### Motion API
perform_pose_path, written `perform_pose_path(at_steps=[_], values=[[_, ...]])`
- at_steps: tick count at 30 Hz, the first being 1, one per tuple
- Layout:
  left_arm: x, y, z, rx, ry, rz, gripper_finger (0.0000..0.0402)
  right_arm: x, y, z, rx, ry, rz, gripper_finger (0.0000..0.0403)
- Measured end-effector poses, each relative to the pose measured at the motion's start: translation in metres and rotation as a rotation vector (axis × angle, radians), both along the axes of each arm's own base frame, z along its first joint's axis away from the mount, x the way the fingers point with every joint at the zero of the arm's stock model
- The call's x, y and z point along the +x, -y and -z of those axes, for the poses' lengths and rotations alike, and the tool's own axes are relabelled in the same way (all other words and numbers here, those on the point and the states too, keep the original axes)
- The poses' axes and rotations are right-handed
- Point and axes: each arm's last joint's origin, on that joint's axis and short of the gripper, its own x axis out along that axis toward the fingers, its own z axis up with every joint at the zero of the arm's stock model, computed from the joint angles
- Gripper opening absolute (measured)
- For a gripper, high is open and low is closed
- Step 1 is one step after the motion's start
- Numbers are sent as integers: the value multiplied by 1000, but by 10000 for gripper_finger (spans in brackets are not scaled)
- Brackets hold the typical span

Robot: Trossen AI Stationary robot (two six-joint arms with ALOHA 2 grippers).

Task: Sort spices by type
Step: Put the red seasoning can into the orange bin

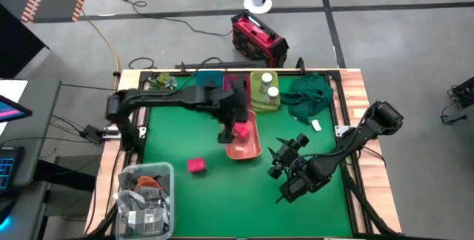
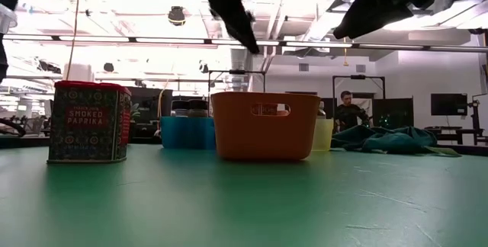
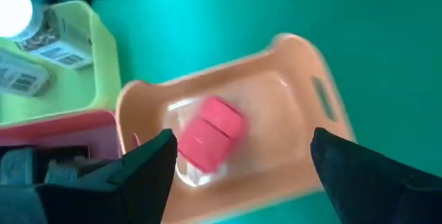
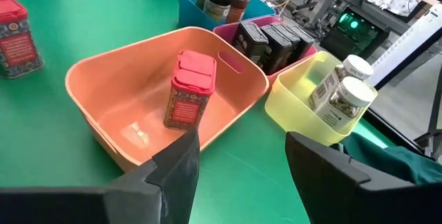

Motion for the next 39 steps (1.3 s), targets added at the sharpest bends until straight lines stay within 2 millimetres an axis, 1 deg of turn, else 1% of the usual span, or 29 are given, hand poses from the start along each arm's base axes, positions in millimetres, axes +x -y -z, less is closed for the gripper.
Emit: perform_pose_path(at_steps=[1, 3, 6, 8, 11, 14, 17, 22, 30, 34, 39], values=[[-8, 10, -8, 15, -2, 17, 319, 0, 0, 0, -1, 1, -1, 244], [-23, 35, -14, 32, -23, 61, 319, 0, 0, 0, -2, 2, -1, 244], [-46, 71, -9, 20, -73, 94, 320, 0, -1, 0, -1, 4, -1, 244], [-60, 92, -3, -4, -96, 67, 320, 0, -1, 0, 2, 9, -1, 244], [-77, 112, 5, -37, -124, -6, 320, 1, -1, 0, 7, 16, -1, 244], [-88, 125, 19, -47, -189, -33, 320, 3, -3, -1, 13, 29, -9, 244], [-96, 128, 33, -28, -246, -90, 320, 6, -4, -1, 11, 34, -22, 244], [-100, 120, 55, -33, -316, -202, 320, 11, -4, -3, -1, 37, -39, 244], [-103, 112, 76, -81, -372, -226, 333, 13, -1, -3, -13, 24, -41, 244], [-103, 112, 87, -153, -382, -225, 337, 13, -2, -3, -12, 25, -42, 244], [-108, 110, 98, -156, -418, -251, 337, 13, -2, -3, -11, 28, -42, 244]])
